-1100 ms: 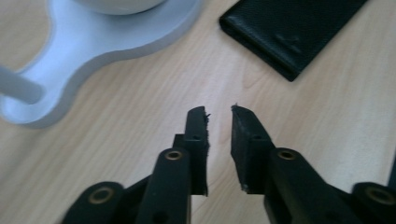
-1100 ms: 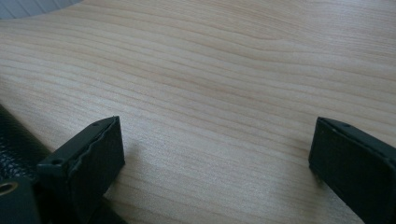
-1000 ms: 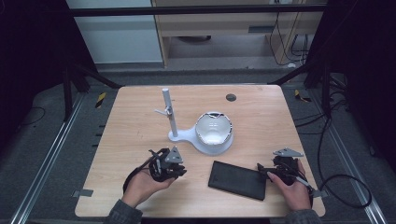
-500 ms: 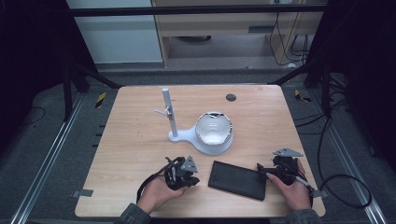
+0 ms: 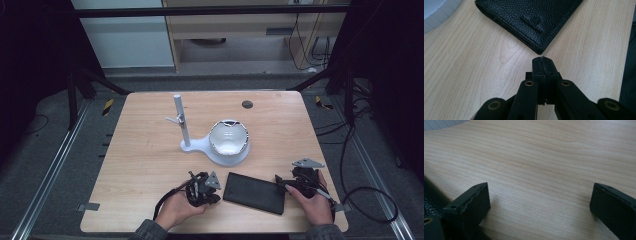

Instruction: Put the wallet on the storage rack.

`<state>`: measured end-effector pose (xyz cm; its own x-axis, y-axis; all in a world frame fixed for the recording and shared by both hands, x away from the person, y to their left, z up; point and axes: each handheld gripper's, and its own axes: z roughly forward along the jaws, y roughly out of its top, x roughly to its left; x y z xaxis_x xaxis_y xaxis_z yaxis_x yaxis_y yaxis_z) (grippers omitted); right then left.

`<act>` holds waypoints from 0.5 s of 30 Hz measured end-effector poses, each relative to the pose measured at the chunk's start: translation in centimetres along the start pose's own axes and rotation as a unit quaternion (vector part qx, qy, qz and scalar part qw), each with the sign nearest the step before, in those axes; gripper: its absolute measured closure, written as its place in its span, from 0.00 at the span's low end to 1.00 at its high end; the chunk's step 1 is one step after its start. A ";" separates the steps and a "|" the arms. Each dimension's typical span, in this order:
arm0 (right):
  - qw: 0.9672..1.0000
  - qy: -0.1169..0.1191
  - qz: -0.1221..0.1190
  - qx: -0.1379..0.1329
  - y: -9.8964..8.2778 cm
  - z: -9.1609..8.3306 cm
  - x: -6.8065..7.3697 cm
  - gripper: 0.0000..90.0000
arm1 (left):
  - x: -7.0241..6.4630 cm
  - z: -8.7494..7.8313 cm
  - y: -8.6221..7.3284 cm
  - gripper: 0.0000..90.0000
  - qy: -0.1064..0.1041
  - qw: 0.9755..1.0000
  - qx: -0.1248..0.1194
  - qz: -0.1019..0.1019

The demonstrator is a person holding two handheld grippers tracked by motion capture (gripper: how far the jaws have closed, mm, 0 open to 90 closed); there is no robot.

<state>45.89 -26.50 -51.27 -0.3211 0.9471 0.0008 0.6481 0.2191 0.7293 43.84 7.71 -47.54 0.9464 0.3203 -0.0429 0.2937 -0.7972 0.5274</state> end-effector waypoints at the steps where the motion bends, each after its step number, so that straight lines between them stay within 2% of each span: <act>1: 1.000 0.001 -0.001 0.001 0.0 0.0 0.0 0.03 | 0.0 0.1 0.0 0.99 0.001 1.000 0.001 0.001; 4: 1.000 0.005 -0.002 0.003 0.4 -0.3 -0.3 0.08 | -0.1 0.2 0.1 0.99 0.000 1.000 0.001 0.001; 5: 1.000 0.002 0.002 -0.010 0.6 -0.5 -0.4 0.07 | 0.0 0.2 0.1 0.99 0.001 1.000 0.002 0.003; 6: 1.000 0.002 0.002 -0.010 0.6 -0.5 -0.4 0.07 | 0.0 0.2 0.1 0.99 0.001 1.000 0.002 0.003; 7: 1.000 -0.006 0.012 -0.027 0.8 -1.0 -0.7 0.08 | 0.0 0.2 0.1 0.99 0.001 1.000 0.003 0.004; 8: 0.999 -0.011 0.012 -0.031 0.8 -1.2 -0.9 0.08 | 0.0 0.3 0.1 1.00 0.001 1.000 0.003 0.004; 11: 0.999 -0.023 0.018 -0.031 0.7 -1.5 -1.6 0.07 | -0.1 0.4 0.1 0.99 0.001 1.000 0.003 0.003; 15: 0.999 -0.024 0.030 -0.030 0.6 -1.7 -2.1 0.07 | -0.1 0.6 0.2 0.99 0.002 1.000 0.005 0.005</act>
<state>45.77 -28.81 -49.70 -0.2492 0.9684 0.0142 0.6221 0.1488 0.7687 43.89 7.18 -47.94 0.9488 0.3140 -0.0345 0.2854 -0.8055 0.5193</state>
